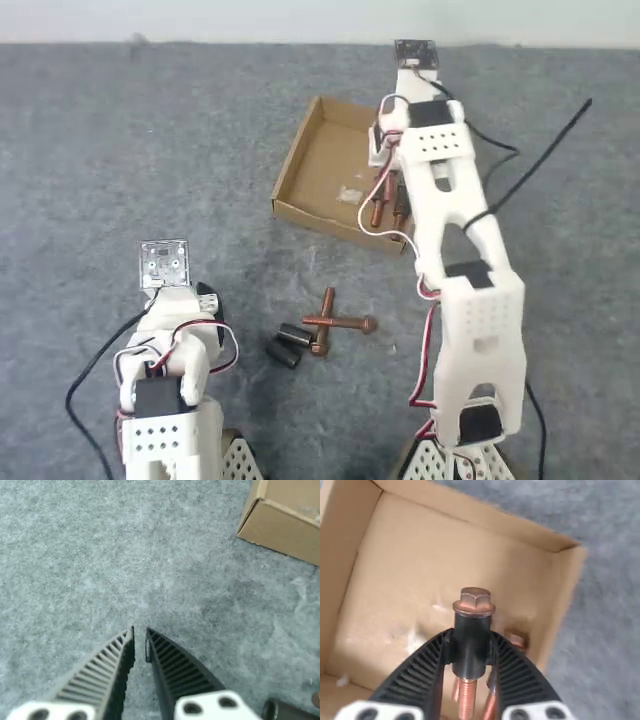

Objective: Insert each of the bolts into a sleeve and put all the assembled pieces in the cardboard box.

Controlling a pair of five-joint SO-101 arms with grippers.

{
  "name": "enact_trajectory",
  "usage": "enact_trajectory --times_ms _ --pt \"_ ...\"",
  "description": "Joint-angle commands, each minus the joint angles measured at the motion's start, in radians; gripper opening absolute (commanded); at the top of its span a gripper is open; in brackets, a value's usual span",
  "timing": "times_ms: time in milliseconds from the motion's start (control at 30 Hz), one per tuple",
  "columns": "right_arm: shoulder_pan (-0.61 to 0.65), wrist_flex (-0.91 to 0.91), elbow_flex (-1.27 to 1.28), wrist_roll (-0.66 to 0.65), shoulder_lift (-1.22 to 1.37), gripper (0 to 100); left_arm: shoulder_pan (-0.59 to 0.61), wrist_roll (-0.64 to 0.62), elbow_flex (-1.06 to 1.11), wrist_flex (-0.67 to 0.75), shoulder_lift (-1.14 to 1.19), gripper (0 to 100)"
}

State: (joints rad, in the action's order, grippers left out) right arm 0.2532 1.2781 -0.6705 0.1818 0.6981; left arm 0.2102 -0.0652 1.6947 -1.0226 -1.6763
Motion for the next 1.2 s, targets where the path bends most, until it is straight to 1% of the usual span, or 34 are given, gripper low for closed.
enact_trajectory --times_ms 0,100,233,367,600,667,767,833,933,1067,1167 --pt "0.045 0.001 -0.124 0.043 0.019 0.6 0.005 0.009 -0.031 -0.002 -0.017 3" --pt "0.074 -0.005 -0.150 0.118 0.062 0.6 0.005 0.009 -0.031 -0.002 -0.017 3" --pt "0.101 -0.007 -0.183 0.120 0.111 0.6 0.005 0.009 -0.031 -0.002 -0.017 3" --pt "0.097 -0.007 -0.233 0.118 0.159 0.6 0.005 0.011 -0.031 0.000 -0.017 3" --pt "0.104 0.067 -0.252 0.117 0.176 1.5 0.005 0.011 -0.031 0.000 -0.017 3" --pt "0.105 0.088 -0.253 0.117 0.174 7.6 0.005 0.011 -0.031 0.000 -0.017 3" --pt "0.104 0.128 -0.253 0.117 0.174 20.5 0.005 0.011 -0.031 0.000 -0.017 3" --pt "0.101 0.150 -0.255 0.117 0.173 24.0 0.005 0.011 -0.031 0.000 -0.017 3" --pt "0.096 0.182 -0.284 0.117 0.147 19.9 0.005 0.011 -0.031 0.002 -0.017 3" --pt "0.105 0.262 -0.341 0.112 0.105 8.4 0.005 0.011 -0.031 0.002 -0.017 3" --pt "0.111 0.340 -0.391 0.055 0.076 0.2 0.005 0.011 -0.031 0.002 -0.017 3"
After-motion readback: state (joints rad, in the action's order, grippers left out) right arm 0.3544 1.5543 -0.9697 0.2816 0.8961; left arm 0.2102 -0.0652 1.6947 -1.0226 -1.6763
